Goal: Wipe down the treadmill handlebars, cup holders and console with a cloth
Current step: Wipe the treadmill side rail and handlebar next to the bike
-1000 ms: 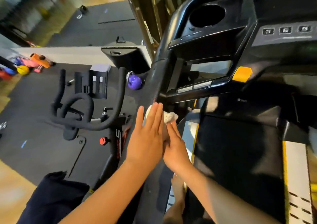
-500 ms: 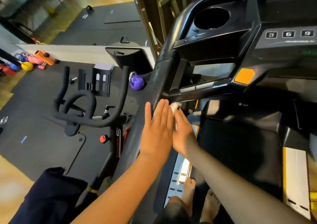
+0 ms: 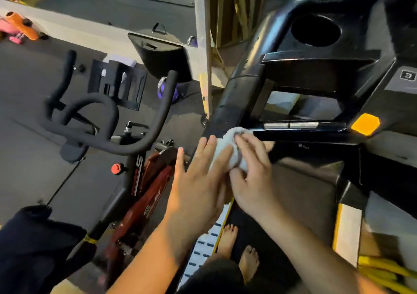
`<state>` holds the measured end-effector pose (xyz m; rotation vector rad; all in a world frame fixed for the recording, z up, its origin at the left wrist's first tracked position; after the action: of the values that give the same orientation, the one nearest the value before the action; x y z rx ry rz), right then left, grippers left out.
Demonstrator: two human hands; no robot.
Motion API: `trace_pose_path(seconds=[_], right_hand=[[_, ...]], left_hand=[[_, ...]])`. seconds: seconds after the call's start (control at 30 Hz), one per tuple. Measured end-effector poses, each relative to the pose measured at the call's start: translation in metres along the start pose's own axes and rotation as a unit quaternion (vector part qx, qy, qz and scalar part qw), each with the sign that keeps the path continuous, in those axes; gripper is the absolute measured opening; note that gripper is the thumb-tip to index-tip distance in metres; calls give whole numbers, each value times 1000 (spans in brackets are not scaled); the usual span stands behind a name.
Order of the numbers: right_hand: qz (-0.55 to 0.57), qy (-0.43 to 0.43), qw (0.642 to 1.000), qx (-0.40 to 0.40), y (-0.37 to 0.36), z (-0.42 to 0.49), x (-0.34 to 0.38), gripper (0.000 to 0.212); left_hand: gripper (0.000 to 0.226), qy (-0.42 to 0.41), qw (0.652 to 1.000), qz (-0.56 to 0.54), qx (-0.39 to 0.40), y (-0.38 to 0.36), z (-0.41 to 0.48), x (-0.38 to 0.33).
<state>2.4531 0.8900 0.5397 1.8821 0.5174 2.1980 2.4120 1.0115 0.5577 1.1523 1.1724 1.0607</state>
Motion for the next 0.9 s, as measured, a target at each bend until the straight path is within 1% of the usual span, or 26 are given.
trace_pose_path(seconds=[0.03,0.1,0.17,0.23,0.27,0.33,0.43,0.47,0.5,0.57,0.67,0.73,0.77,0.8,0.83,0.87,0.9], right_hand=[[-30,30,999,-5,4,12,8,56],[-88,83,993,9,7,33,27,47],[-143,113,982,53,3,37,37,40],[-190,119,971,89,2,22,36,37],[-204,119,966,105,2,13,35,37],[-230,123,957,127,5,11,33,38],[-313,136,930,135,2,40,38,39],[-339,135,921,133,-2,44,41,39],[-358,128,916,129,-5,43,44,40],[-383,101,908,136,-10,26,55,41],[-401,90,897,162,-14,12,63,46],[-418,86,889,167,-20,28,64,47],[-433,82,883,162,-24,38,66,47],[-452,80,875,156,-28,45,67,47],[-472,78,864,154,-33,48,69,48],[-490,77,854,158,-38,46,72,49],[-502,77,845,168,-43,41,75,50]], left_hand=[[57,30,999,-23,8,1,9,6],[59,86,988,-128,28,2,30,21],[55,85,967,-234,46,-4,38,37],[50,68,955,-285,49,-8,28,50],[46,72,946,-313,47,-9,20,56],[39,83,918,-384,58,-9,14,63],[31,121,873,-455,125,-18,36,67],[28,134,864,-466,139,-23,41,69],[28,135,864,-461,148,-26,45,70],[33,140,860,-460,171,-30,45,72],[45,177,818,-492,238,-31,47,74],[55,195,799,-500,271,-34,59,78],[55,204,793,-497,287,-36,67,81],[53,206,789,-497,296,-40,72,83],[51,197,795,-494,292,-44,76,85],[50,186,803,-491,281,-48,76,86],[51,192,804,-497,265,-53,72,88]])
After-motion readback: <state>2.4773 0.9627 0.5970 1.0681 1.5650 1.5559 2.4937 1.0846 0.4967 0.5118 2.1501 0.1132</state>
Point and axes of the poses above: each hand's wrist, its own z-axis towards the middle knuckle, its own y-axis out of the back of the hand, x = y × z, the point moved 3 cm from there along z, towards the middle knuckle, and after that the axes turned 8 degrees about z, right-handed, at the moved point
